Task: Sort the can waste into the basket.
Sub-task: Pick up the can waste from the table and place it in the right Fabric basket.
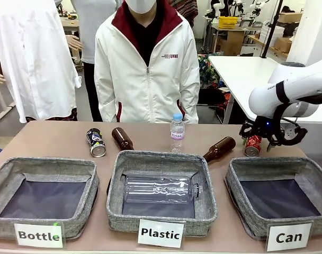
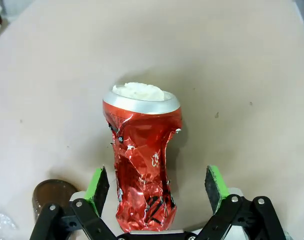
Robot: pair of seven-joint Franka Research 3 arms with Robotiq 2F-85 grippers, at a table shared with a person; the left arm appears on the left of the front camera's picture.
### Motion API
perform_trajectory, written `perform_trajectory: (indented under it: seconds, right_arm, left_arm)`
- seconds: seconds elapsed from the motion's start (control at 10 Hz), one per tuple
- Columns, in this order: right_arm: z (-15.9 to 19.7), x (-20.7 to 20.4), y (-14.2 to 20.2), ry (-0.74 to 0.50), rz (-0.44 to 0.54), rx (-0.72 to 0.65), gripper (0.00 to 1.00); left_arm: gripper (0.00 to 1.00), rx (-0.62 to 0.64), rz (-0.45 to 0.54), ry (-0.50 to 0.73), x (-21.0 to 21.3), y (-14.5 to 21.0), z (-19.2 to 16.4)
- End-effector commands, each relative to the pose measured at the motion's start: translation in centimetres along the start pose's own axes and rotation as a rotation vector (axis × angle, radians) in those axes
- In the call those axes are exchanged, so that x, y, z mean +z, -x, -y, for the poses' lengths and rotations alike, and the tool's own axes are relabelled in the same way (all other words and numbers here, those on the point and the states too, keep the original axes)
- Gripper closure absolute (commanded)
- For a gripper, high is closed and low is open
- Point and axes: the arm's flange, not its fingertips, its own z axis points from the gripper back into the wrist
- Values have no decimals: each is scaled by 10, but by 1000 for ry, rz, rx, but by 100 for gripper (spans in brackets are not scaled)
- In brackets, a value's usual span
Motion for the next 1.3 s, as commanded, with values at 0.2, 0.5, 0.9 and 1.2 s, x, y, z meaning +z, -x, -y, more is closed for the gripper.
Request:
perform_trajectory:
  seconds: [0.2, 0.5, 0.9, 1.2]
  right_arm:
    - [-9, 3, -5, 62, 6, -13, 57]
    - [-9, 2, -4, 81, 3, -9, 100]
    - [-2, 22, -4, 64, 29, 12, 100]
    - [19, 96, 10, 22, 133, 134, 100]
  left_arm:
    - [0, -23, 12, 20, 0, -1, 2]
    - [0, -23, 12, 20, 0, -1, 2]
    - [0, -23, 12, 20, 0, -1, 2]
    - [0, -23, 12, 20, 0, -1, 2]
